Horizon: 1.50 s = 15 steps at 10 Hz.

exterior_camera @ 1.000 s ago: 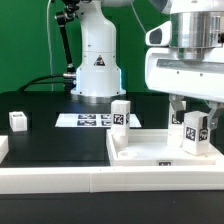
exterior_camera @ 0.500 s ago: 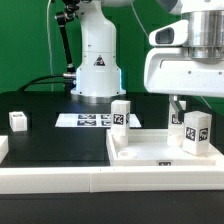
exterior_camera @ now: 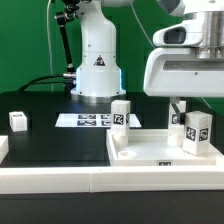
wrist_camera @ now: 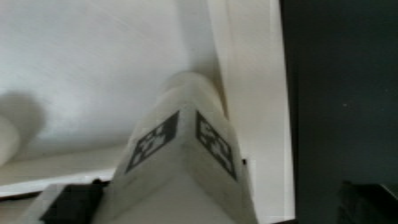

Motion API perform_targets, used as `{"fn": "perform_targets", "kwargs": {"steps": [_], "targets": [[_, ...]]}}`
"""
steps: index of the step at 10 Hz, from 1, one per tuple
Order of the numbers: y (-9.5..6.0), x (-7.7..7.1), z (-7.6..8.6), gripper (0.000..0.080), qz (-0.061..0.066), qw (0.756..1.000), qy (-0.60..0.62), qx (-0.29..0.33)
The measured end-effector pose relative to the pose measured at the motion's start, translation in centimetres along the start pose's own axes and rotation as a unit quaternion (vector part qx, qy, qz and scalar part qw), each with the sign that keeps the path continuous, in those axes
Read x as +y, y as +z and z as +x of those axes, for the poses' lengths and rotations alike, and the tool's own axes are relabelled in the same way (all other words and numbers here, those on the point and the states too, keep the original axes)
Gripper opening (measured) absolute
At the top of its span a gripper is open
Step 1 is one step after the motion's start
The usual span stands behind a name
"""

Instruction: Assemble square table

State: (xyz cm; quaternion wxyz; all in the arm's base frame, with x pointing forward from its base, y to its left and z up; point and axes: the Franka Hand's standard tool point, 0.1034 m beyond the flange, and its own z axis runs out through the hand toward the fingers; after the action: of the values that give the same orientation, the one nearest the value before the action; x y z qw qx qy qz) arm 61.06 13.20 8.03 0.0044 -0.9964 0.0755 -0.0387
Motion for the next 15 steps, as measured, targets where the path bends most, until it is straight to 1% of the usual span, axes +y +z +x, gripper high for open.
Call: {"fn": "perform_targets", "kwargs": {"steps": [2, 3, 6, 7, 9, 10, 11, 12, 15], "targets": [[0.1, -0.1, -0.1, 0.0649, -0.006, 0.997, -0.083, 0.001], [0.0, 0.3, 0.0, 0.0649, -0.007, 0.991, -0.132, 0.001], [-0.1, 0.8, 0.2, 0.0649, -0.009, 0.978, -0.207, 0.000], [-0.1, 1.3, 0.5, 0.0649, -0.011, 0.969, -0.249, 0.000], [-0.2, 1.9, 0.8, 0.0646, -0.012, 0.967, -0.253, 0.000], [-0.1, 1.9, 0.8, 0.0646, -0.012, 0.969, -0.246, -0.001], [-0.1, 1.9, 0.8, 0.0427, -0.012, 0.971, -0.240, -0.001], [-0.1, 1.9, 0.8, 0.0297, -0.012, 0.971, -0.240, -0.001], [-0.1, 1.9, 0.8, 0.0289, -0.012, 0.989, -0.146, 0.001]]}}
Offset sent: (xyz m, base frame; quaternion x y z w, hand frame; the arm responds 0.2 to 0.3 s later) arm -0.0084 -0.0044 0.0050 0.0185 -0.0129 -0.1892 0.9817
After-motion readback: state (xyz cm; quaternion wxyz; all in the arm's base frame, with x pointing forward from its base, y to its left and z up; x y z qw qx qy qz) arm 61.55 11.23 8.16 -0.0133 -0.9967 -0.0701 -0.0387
